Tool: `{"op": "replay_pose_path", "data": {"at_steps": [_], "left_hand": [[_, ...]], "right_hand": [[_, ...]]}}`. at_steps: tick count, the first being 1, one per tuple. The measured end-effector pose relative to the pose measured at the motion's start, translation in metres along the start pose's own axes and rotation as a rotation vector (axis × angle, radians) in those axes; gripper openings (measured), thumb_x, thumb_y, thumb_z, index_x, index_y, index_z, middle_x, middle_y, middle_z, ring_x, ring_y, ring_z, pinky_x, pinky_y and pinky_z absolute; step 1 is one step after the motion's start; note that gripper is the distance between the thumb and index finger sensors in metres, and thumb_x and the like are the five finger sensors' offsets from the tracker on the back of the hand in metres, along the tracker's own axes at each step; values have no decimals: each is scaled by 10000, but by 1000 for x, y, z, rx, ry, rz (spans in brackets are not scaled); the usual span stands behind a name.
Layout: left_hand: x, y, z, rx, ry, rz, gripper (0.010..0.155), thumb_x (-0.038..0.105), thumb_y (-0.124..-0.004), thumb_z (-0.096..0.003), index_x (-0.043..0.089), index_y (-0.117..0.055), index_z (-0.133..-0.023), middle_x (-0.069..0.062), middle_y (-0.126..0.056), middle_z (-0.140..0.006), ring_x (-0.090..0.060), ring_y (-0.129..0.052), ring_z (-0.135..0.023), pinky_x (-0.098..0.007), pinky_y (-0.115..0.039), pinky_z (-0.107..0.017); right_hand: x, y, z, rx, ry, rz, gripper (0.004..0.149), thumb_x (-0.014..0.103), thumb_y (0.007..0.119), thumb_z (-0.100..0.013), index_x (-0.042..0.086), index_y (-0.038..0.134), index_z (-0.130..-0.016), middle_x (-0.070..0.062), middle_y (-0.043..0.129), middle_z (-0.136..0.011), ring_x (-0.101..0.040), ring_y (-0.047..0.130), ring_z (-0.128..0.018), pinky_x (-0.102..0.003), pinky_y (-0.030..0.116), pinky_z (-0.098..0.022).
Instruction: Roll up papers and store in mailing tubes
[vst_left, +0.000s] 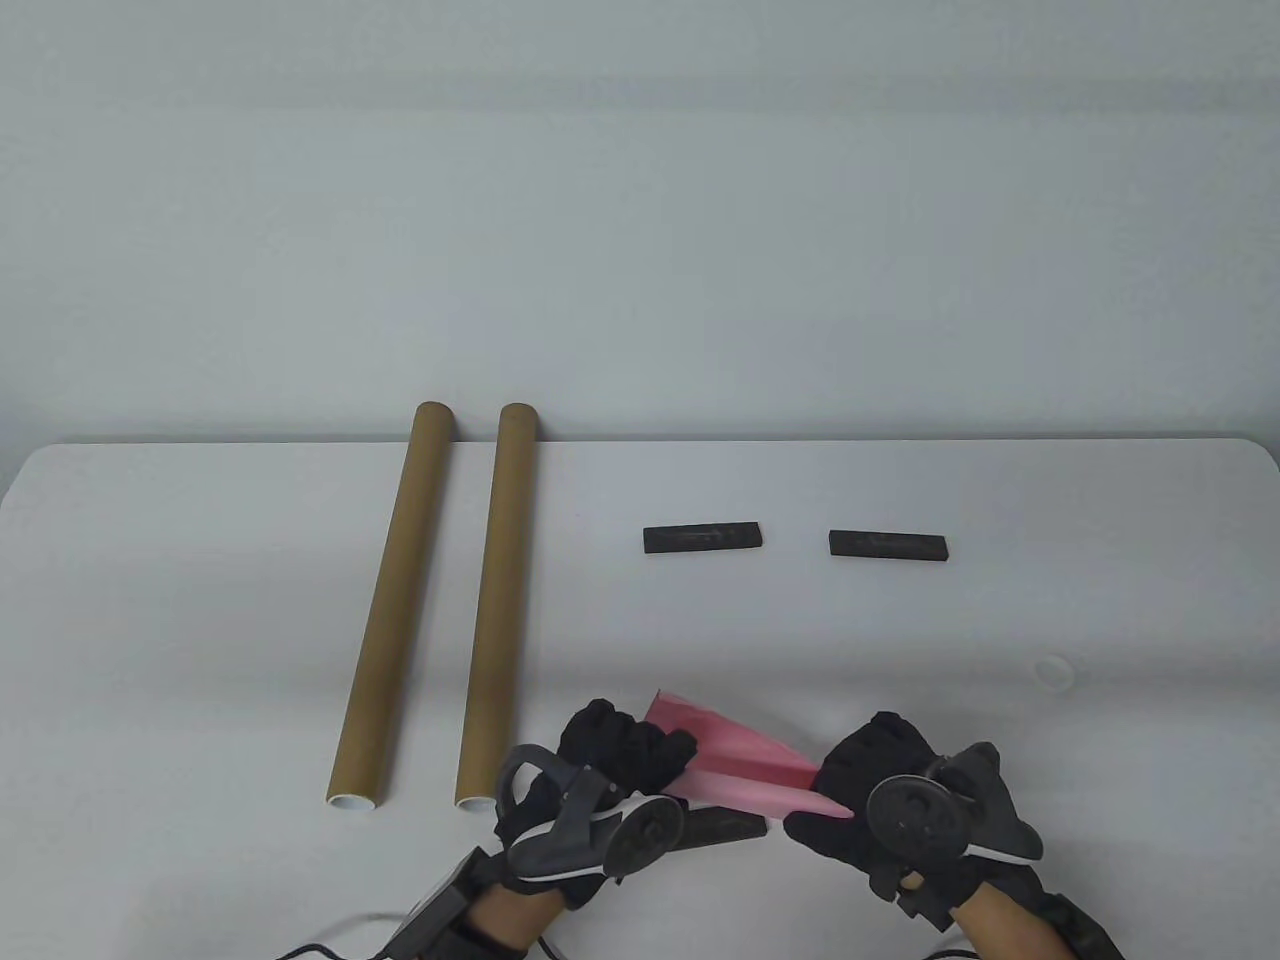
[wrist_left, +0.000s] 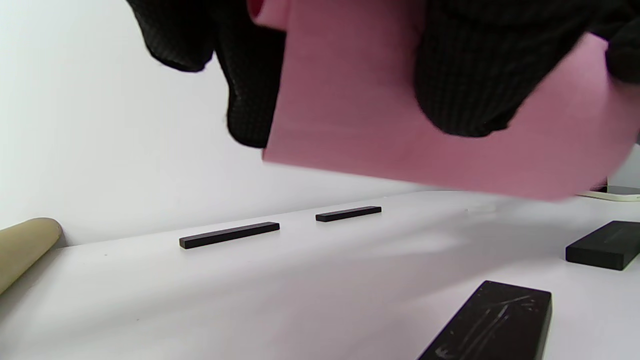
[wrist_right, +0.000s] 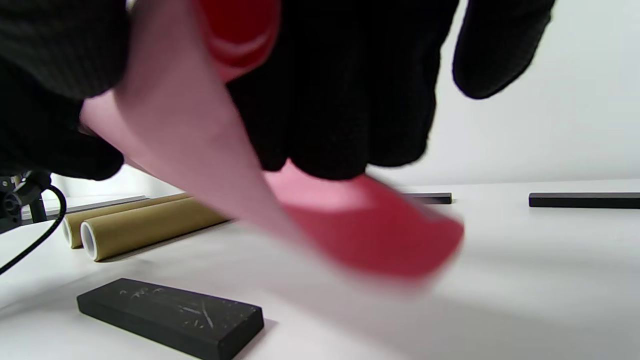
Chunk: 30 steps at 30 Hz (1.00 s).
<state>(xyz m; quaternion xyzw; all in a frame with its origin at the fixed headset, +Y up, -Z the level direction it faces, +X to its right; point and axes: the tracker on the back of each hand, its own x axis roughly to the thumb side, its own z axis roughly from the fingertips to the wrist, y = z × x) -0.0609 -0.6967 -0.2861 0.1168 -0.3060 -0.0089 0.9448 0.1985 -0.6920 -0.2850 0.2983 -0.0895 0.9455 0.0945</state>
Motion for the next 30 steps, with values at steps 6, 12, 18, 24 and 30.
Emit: {"op": "replay_pose_path", "data": {"at_steps": [6, 12, 18, 24, 30], "left_hand": [[-8, -3, 0, -56, 18, 81, 594, 686, -794, -302, 317, -895, -756, 122, -1040, -481, -94, -1098, -429, -436, -802, -636], [-4, -2, 4, -36, 5, 21, 659, 626, -851, -325, 336, -729, -903, 93, -938, -752, -144, -1016, -699, -471, -723, -686], [-8, -3, 0, -59, 7, 86, 600, 662, -795, -319, 321, -855, -808, 113, -1028, -566, -110, -1091, -520, -453, -779, -662], [-7, -3, 2, -51, 13, 57, 650, 656, -809, -320, 332, -773, -883, 93, -968, -714, -145, -1037, -671, -480, -725, -694], [-7, 1, 2, -47, -10, 57, 608, 643, -765, -334, 327, -806, -852, 99, -989, -639, -129, -1052, -595, -472, -732, -688]], "right_hand": [[7, -2, 2, -41, -35, 56, 583, 533, 888, -431, 206, 822, -909, -83, 826, -990, -437, 790, -977, -752, 563, -703], [4, 0, 1, -3, -26, 10, 547, 648, 786, -418, 198, 991, -650, -68, 1028, -715, -381, 998, -751, -739, 648, -658], [0, 1, 2, -34, -9, 37, 652, 574, 860, -433, 192, 749, -949, -106, 776, -1007, -460, 761, -967, -672, 653, -695], [2, 0, 2, -48, -16, 32, 525, 572, 828, -447, 197, 896, -807, -84, 919, -871, -418, 879, -881, -654, 706, -670], [0, 2, 3, -30, -17, -23, 649, 647, 802, -416, 166, 894, -842, -116, 897, -910, -449, 856, -895, -671, 699, -660]]}}
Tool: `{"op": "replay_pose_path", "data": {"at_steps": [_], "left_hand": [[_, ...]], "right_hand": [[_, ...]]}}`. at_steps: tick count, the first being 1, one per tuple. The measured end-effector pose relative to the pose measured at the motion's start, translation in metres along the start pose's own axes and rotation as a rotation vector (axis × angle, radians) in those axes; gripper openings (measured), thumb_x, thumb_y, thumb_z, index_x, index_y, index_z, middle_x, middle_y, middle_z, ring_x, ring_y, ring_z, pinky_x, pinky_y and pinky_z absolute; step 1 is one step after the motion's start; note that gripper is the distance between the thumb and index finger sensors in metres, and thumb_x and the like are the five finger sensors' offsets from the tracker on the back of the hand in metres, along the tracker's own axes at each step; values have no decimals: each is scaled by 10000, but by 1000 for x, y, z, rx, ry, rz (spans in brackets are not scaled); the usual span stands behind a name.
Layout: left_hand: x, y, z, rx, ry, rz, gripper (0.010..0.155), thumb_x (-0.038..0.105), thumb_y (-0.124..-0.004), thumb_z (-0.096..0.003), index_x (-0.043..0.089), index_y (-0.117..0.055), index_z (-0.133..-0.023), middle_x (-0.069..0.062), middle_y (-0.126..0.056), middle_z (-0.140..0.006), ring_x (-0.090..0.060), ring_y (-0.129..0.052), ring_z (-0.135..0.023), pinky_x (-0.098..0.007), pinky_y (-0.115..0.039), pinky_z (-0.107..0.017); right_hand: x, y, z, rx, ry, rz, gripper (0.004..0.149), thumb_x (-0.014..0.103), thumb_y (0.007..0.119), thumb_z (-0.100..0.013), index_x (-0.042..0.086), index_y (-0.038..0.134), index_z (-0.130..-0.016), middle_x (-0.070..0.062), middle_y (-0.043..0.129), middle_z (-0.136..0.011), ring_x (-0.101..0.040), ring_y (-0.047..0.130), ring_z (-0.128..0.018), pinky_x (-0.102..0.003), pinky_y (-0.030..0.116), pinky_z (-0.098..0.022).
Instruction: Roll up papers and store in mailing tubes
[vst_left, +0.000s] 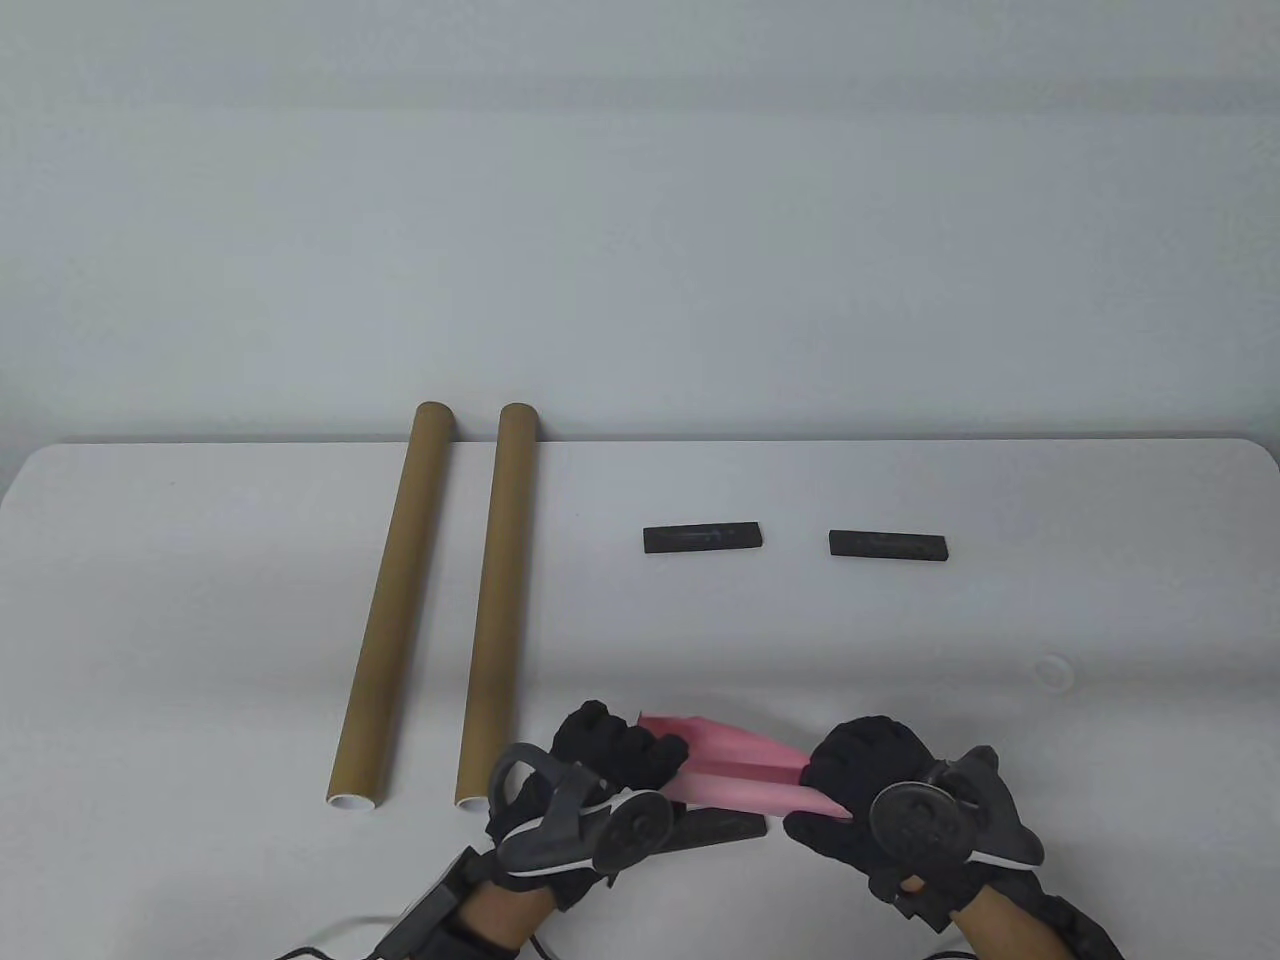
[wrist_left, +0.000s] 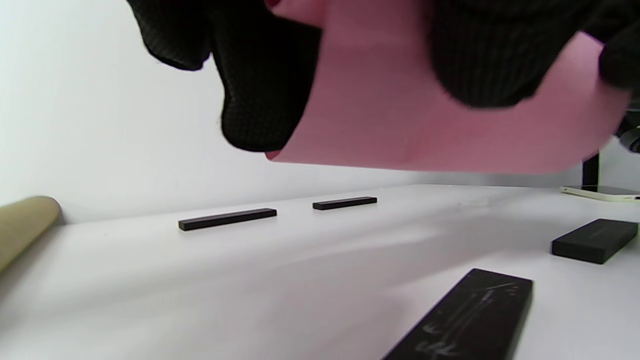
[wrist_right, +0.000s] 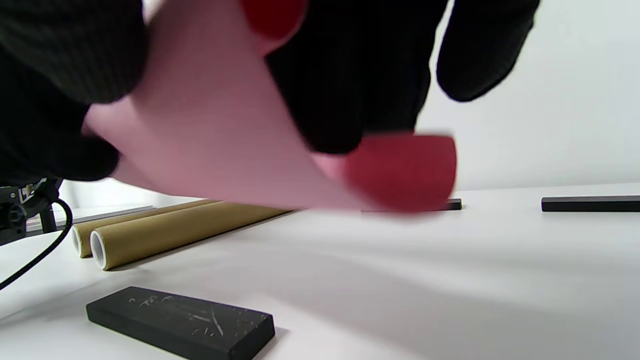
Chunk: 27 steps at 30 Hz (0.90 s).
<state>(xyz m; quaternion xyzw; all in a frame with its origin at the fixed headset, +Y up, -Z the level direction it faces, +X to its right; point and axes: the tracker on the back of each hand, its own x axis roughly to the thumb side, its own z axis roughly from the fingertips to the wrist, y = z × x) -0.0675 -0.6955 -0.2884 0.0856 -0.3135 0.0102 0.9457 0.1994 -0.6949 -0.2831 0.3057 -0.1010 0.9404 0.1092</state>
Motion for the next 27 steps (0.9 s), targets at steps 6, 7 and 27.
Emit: {"op": "replay_pose_path", "data": {"at_steps": [6, 7, 27], "left_hand": [[-4, -1, -1, -13, 5, 27, 615, 664, -762, -322, 314, -840, -822, 107, -1014, -563, -117, -1074, -516, -466, -745, -684], [-2, -1, 0, -10, 5, 13, 632, 668, -774, -319, 318, -821, -842, 104, -1004, -601, -121, -1066, -554, -470, -734, -691], [4, -1, 0, -8, -9, -77, 679, 576, -869, -342, 314, -697, -945, 68, -906, -789, -164, -980, -727, -506, -666, -718]], "right_hand": [[3, -1, 0, -20, -5, 57, 554, 510, 862, -455, 212, 810, -919, -106, 795, -1007, -454, 781, -961, -673, 662, -689], [3, -1, 0, -20, -5, 53, 540, 529, 852, -455, 205, 842, -886, -104, 825, -981, -444, 802, -948, -672, 670, -684], [-3, 1, -1, 7, 12, -3, 567, 625, 779, -435, 173, 963, -726, -94, 971, -823, -429, 917, -846, -687, 693, -653]]}}
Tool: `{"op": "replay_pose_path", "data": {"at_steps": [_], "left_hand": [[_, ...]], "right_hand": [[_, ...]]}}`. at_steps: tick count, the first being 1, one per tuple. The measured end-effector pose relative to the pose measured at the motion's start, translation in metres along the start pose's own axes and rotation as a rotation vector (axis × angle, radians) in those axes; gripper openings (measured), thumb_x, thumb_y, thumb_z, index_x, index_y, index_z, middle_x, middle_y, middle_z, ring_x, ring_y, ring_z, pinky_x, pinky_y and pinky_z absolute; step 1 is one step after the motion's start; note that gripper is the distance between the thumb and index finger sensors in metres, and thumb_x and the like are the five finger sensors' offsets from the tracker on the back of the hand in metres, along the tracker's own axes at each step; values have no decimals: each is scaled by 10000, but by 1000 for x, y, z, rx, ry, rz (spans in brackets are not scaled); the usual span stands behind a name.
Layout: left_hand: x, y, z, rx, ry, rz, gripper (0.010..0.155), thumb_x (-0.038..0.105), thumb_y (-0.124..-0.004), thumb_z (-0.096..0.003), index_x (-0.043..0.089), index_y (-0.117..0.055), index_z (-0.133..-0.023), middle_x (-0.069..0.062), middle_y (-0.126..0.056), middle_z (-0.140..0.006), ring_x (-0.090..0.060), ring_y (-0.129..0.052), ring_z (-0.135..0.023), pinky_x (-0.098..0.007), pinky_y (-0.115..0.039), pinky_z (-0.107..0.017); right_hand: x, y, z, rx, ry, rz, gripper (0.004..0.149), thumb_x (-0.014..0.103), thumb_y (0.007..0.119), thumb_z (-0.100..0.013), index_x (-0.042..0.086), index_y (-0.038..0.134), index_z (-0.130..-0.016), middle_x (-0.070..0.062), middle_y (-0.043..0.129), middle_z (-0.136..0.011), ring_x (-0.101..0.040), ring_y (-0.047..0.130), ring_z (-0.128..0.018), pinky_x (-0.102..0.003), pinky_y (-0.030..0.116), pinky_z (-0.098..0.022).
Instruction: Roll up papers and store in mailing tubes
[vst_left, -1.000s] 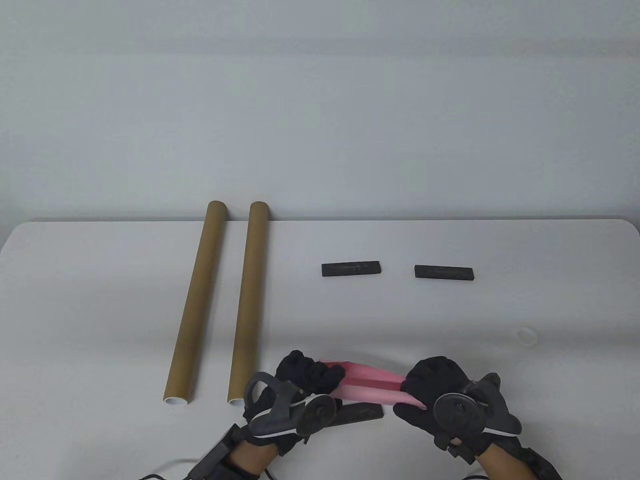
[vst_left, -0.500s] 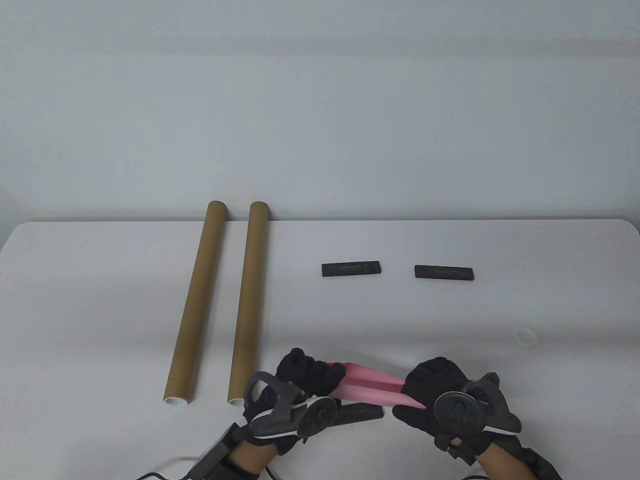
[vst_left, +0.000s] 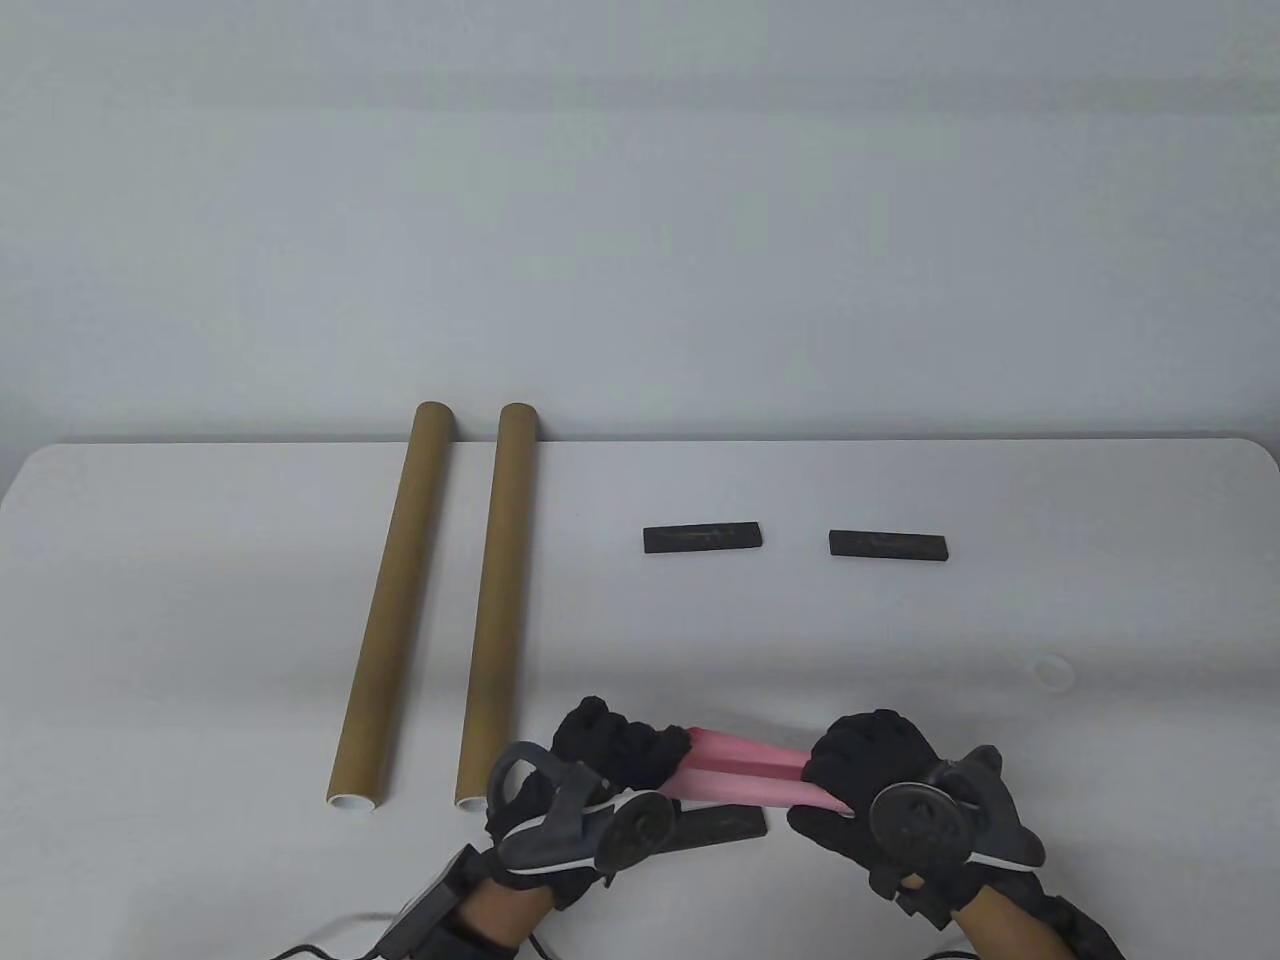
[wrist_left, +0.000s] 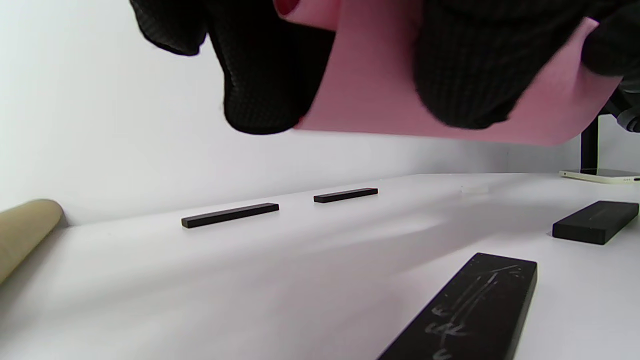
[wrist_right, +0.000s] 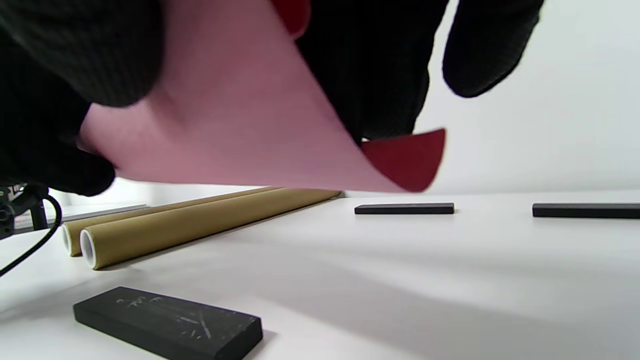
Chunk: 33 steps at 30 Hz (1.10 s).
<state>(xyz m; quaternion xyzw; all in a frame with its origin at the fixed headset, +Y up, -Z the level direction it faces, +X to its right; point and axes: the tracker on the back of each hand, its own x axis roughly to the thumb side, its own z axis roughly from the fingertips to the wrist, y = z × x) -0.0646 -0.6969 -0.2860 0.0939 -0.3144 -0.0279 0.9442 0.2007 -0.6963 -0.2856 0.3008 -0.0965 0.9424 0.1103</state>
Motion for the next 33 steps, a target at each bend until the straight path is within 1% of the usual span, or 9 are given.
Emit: {"op": "replay_pose_path", "data": {"at_steps": [5, 9, 13, 15, 20, 24, 29, 31, 33], "left_hand": [[-4, -3, -2, -37, 15, 73, 561, 598, -822, -348, 315, -827, -833, 106, -1001, -585, -111, -1060, -528, -479, -717, -697], [-7, -5, -2, -56, 21, 87, 591, 635, -784, -341, 315, -832, -835, 102, -1005, -591, -119, -1063, -533, -479, -714, -699], [-4, -2, 1, -17, 24, 38, 713, 612, -823, -343, 306, -672, -968, 54, -889, -827, -175, -967, -743, -512, -654, -722], [-3, 1, 0, 2, 24, 13, 683, 585, -837, -352, 307, -681, -957, 62, -895, -800, -162, -975, -718, -512, -656, -719], [-6, -2, -1, -47, 25, 89, 573, 618, -802, -346, 317, -827, -834, 101, -995, -602, -115, -1052, -533, -490, -699, -705], [-8, -3, -1, -57, 34, 91, 597, 634, -783, -343, 316, -818, -847, 94, -989, -633, -125, -1048, -563, -494, -692, -708], [-5, 2, 0, -1, 41, 31, 674, 589, -835, -350, 312, -690, -948, 65, -898, -795, -163, -976, -722, -515, -650, -724], [-5, 4, 1, 9, 35, 43, 609, 582, -834, -354, 322, -750, -898, 81, -939, -721, -142, -1008, -651, -504, -671, -715], [-6, 2, 0, -12, 29, 63, 580, 612, -814, -346, 323, -810, -850, 95, -982, -642, -125, -1043, -577, -495, -686, -711]], "right_hand": [[-1, 1, 0, 1, 11, 44, 714, 584, 850, -433, 151, 734, -989, -142, 733, -1052, -492, 749, -971, -708, 628, -684], [3, -2, 1, -38, 0, 93, 567, 510, 888, -442, 204, 822, -916, -101, 811, -1004, -444, 810, -952, -689, 655, -687], [3, -3, 1, -33, 1, 58, 543, 601, 824, -437, 182, 943, -761, -93, 899, -921, -426, 889, -882, -686, 684, -666], [2, -2, 0, -13, -1, 30, 570, 638, 792, -425, 174, 980, -696, -92, 947, -865, -424, 930, -835, -687, 699, -653], [-2, -1, 1, -13, 8, 49, 695, 590, 867, -419, 147, 795, -950, -144, 756, -1042, -484, 775, -959, -711, 637, -680], [1, -2, 1, -37, 7, 73, 560, 518, 882, -440, 186, 848, -889, -115, 798, -1015, -453, 809, -949, -699, 649, -683], [0, -1, 0, -8, 2, 17, 579, 642, 796, -420, 165, 984, -690, -95, 933, -885, -426, 909, -864, -693, 685, -661], [-1, 0, 1, -9, 6, -1, 616, 652, 785, -418, 148, 973, -719, -115, 913, -908, -445, 884, -882, -700, 674, -662], [-2, 0, 1, -17, 9, 23, 667, 633, 821, -419, 159, 855, -888, -130, 814, -1002, -469, 815, -935, -705, 653, -674]]}}
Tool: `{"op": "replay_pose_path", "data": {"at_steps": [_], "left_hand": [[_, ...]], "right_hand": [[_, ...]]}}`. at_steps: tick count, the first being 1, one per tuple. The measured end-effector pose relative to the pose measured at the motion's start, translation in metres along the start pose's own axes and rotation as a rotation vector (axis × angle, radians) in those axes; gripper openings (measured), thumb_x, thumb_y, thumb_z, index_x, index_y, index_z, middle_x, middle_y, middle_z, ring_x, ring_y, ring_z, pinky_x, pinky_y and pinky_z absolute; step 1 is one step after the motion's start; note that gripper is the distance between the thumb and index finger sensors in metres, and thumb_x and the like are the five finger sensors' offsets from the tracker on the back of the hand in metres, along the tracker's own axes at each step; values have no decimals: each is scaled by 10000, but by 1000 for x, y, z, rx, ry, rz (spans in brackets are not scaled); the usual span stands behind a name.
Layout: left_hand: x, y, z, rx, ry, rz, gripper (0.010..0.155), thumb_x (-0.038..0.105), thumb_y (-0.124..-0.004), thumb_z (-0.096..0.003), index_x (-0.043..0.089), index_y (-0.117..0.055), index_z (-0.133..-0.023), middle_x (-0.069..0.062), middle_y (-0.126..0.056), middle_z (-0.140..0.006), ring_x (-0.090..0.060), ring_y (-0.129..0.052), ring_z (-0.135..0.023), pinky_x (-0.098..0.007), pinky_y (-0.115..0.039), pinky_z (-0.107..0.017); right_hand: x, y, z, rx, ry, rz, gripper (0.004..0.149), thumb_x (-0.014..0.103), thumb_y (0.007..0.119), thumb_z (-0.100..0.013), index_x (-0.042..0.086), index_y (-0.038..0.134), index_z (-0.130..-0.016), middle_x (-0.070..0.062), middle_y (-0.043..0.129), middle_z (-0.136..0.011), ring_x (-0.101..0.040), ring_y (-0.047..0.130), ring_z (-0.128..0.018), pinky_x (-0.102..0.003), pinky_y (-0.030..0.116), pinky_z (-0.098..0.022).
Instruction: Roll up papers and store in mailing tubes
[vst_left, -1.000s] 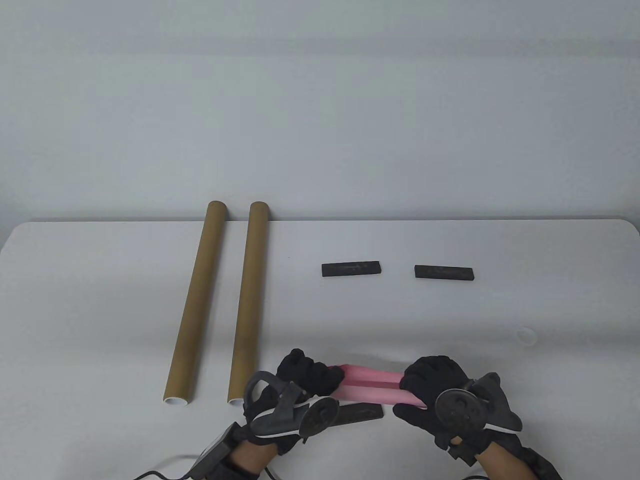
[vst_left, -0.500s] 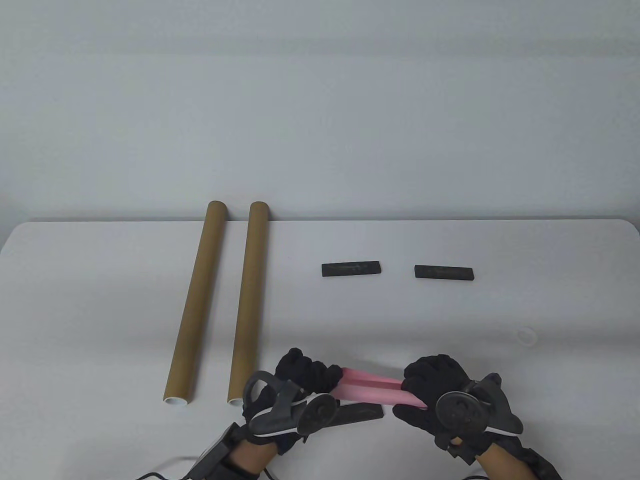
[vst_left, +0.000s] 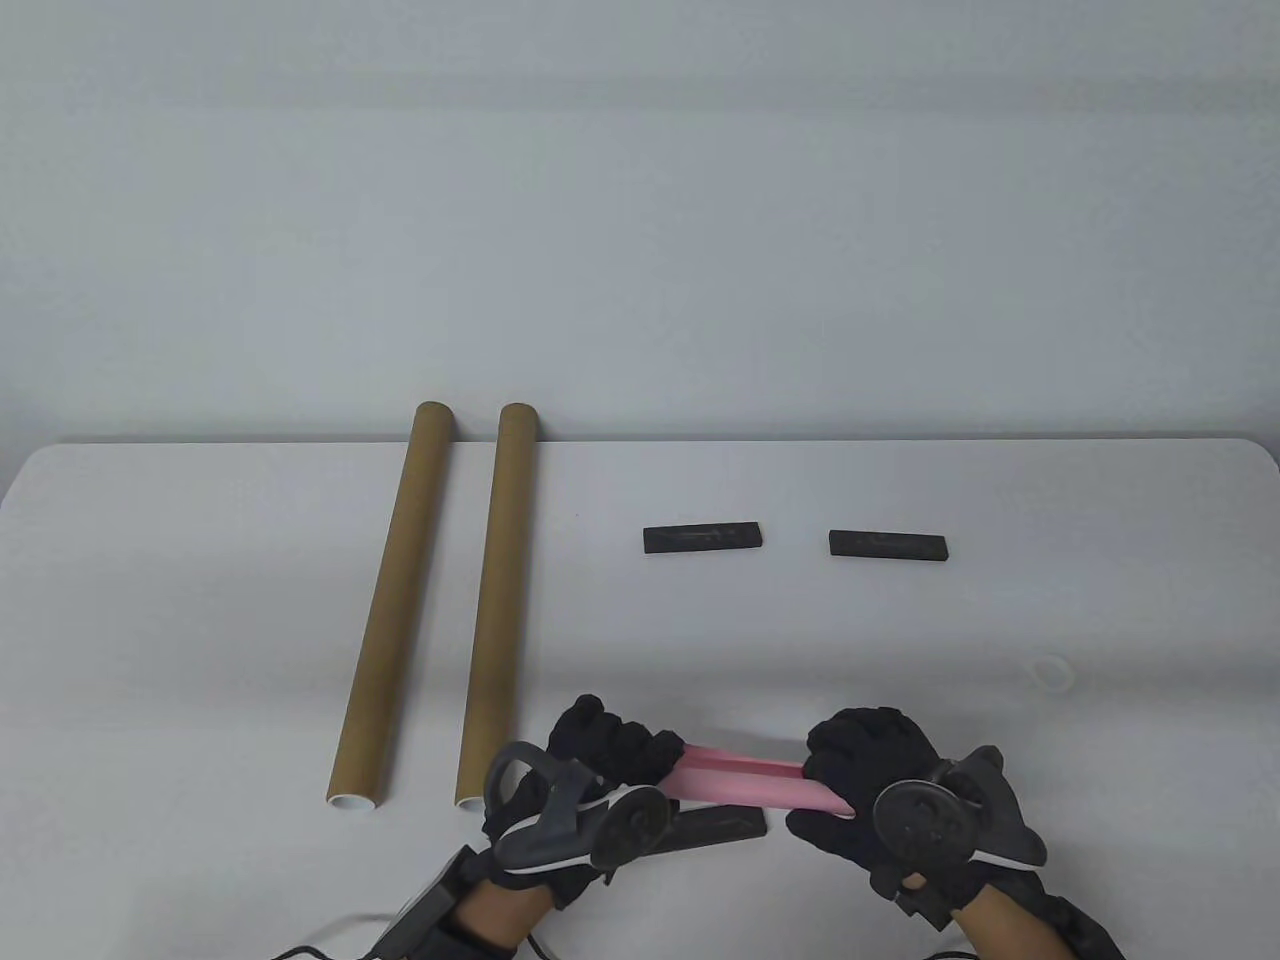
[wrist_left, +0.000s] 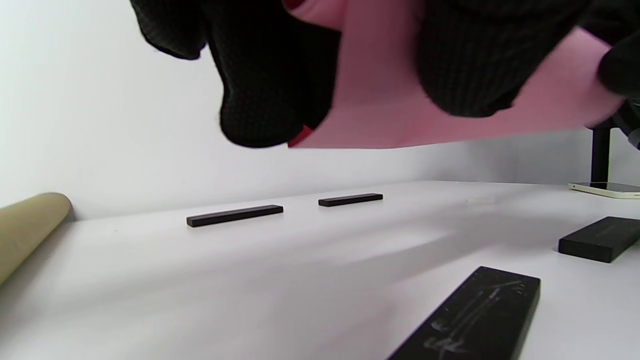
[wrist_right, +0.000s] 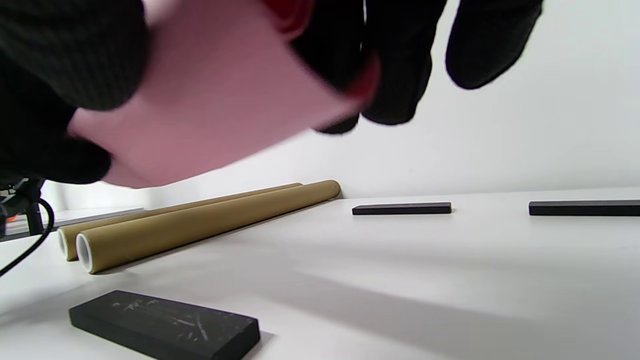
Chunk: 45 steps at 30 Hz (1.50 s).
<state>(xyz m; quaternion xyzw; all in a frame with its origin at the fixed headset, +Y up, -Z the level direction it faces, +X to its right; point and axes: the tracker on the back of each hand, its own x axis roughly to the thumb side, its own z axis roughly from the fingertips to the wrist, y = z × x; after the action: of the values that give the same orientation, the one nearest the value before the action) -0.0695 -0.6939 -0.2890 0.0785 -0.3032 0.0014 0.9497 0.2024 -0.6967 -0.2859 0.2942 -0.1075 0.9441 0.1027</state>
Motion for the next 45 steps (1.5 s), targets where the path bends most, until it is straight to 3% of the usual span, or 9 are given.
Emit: {"op": "replay_pose_path", "data": {"at_steps": [5, 11, 16, 21, 24, 29, 33, 38, 45], "left_hand": [[-1, -2, 0, -16, 9, 8, 617, 644, -782, -339, 322, -799, -865, 89, -975, -666, -133, -1037, -602, -496, -682, -715], [1, 3, 2, 28, 22, -24, 555, 555, -839, -369, 333, -772, -873, 65, -917, -741, -149, -984, -670, -507, -668, -713], [-2, 0, 1, -3, 26, 11, 568, 628, -801, -344, 322, -836, -821, 92, -983, -618, -123, -1039, -555, -491, -698, -704], [1, 1, 1, 17, 9, -7, 647, 605, -815, -353, 323, -708, -926, 51, -873, -818, -167, -951, -735, -514, -649, -720], [3, 5, 2, 54, 0, -27, 599, 574, -827, -364, 327, -735, -901, 62, -895, -777, -156, -970, -701, -509, -664, -714], [-2, 0, 1, 10, 8, 11, 575, 625, -797, -348, 332, -806, -842, 83, -954, -680, -133, -1014, -614, -491, -695, -704], [-4, -4, 0, -12, 16, 5, 621, 625, -794, -350, 324, -764, -893, 63, -921, -758, -158, -986, -687, -505, -671, -714], [0, 2, 2, 32, 5, -21, 610, 583, -821, -361, 323, -741, -906, 63, -905, -768, -158, -973, -701, -509, -663, -717], [-3, -3, 0, -11, 7, 19, 600, 640, -783, -341, 318, -815, -847, 85, -972, -655, -138, -1028, -604, -498, -685, -711]], "right_hand": [[5, -3, 2, -44, -21, 20, 570, 517, 878, -444, 199, 829, -914, -106, 786, -1029, -451, 784, -974, -699, 638, -698], [5, -6, 2, -71, -25, -50, 581, 637, 790, -426, 181, 966, -740, -86, 943, -873, -420, 883, -898, -685, 682, -678], [5, -4, 2, -40, -24, -7, 671, 561, 880, -424, 175, 785, -965, -118, 769, -1041, -470, 764, -980, -707, 632, -695], [7, -7, 2, -73, -39, -22, 520, 563, 855, -438, 201, 918, -806, -71, 909, -914, -409, 865, -924, -684, 674, -691], [5, -6, 1, -50, -35, -68, 562, 633, 792, -425, 182, 981, -702, -73, 984, -810, -403, 939, -840, -678, 706, -667], [3, -6, 2, -48, -25, -43, 683, 599, 871, -414, 177, 812, -947, -107, 807, -1014, -452, 804, -959, -698, 654, -691], [7, -5, 1, -43, -34, 0, 546, 511, 889, -438, 197, 864, -885, -84, 872, -954, -418, 851, -935, -688, 674, -685], [5, -3, -1, -12, -29, -79, 573, 631, 791, -428, 180, 969, -734, -85, 982, -812, -408, 947, -825, -678, 712, -655], [7, -6, 0, -31, -28, 1, 609, 512, 898, -434, 188, 814, -943, -98, 818, -1004, -445, 814, -954, -696, 661, -684]]}}
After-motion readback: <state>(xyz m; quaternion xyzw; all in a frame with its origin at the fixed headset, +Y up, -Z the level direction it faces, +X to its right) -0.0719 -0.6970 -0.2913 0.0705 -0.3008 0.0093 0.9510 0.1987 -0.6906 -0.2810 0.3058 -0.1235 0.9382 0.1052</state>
